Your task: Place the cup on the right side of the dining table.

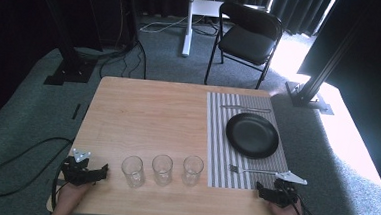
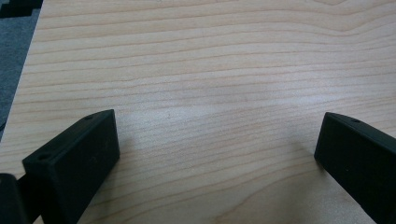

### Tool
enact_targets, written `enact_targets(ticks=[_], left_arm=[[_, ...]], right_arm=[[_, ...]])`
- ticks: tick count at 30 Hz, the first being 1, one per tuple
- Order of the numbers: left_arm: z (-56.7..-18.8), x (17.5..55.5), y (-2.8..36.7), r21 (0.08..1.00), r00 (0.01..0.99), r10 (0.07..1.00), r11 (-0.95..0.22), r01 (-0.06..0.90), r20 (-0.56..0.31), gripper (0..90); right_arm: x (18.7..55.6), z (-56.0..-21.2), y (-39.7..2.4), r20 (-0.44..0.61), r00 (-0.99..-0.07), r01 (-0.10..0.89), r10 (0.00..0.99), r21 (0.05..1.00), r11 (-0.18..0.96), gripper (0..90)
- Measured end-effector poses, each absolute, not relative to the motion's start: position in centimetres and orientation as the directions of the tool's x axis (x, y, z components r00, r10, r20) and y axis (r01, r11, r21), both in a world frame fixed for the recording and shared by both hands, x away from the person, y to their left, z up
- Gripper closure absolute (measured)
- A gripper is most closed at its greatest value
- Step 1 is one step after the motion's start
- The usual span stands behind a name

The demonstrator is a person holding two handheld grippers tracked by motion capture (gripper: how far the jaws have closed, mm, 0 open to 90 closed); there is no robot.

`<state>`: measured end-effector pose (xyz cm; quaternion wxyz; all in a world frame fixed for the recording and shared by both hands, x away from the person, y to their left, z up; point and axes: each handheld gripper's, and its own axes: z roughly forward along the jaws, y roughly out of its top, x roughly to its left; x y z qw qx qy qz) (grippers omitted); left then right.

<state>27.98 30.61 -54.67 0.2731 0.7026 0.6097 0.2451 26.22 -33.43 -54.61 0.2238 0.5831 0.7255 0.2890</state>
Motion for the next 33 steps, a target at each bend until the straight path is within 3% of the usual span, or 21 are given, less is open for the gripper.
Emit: enact_targets(ticks=[33], left_arm=[[-54.66, 27.98, 30.63, 0.682, 0.138, 0.990, -0.109, 0.723, 0.012, 0.2]], right_arm=[[25.69, -54.20, -32.67, 0.029, -0.285, 0.724, 0.958, 0.662, 0.195, 12.9]])
